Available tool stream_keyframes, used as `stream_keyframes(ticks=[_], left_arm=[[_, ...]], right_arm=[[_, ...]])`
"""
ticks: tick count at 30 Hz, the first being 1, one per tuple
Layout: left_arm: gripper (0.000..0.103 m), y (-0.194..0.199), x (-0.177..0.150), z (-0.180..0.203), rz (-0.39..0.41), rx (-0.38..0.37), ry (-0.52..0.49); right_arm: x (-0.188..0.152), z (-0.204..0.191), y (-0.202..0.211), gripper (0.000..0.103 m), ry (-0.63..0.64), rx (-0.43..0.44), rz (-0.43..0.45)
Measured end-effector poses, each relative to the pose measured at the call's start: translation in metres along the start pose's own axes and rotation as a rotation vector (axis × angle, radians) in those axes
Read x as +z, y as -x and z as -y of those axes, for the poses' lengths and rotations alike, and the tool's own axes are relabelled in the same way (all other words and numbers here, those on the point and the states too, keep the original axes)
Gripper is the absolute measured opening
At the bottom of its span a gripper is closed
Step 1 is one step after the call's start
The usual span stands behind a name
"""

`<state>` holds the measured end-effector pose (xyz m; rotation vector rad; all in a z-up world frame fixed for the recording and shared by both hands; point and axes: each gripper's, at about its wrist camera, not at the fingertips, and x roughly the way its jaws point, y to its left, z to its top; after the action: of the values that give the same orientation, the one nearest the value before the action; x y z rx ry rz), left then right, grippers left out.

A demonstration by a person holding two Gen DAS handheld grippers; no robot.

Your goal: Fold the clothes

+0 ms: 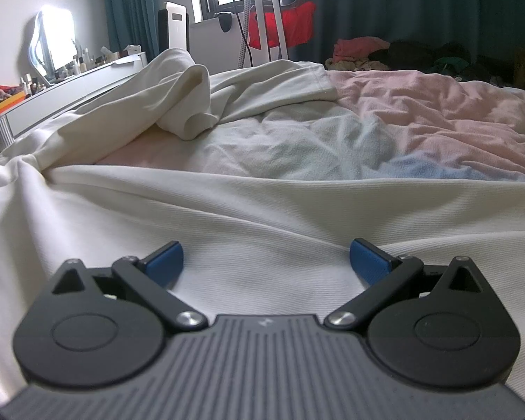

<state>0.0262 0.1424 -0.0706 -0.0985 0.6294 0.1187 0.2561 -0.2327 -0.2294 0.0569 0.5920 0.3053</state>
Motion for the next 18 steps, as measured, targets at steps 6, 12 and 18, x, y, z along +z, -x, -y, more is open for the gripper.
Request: stream_keyframes(ticks=[6, 12, 18], left_arm=[[0.097, 0.0058, -0.0019, 0.0037, 0.015, 0.006, -0.027], [0.097, 0.0079, -0.0021, 0.0077, 0.025, 0.002, -0.059], [0.097, 0.0060, -0.0035, 0.0038, 0.009, -0.002, -0.042]], right_arm=[[0.0001, 0.0004, -0.0001, 0.103, 0.000, 0.000, 0.000], [-0.0002, -0.0001, 0.0000, 0.103, -0.001, 0.000, 0.001], [-0.0002, -0.0002, -0.0001, 0.103, -0.001, -0.001, 0.001]])
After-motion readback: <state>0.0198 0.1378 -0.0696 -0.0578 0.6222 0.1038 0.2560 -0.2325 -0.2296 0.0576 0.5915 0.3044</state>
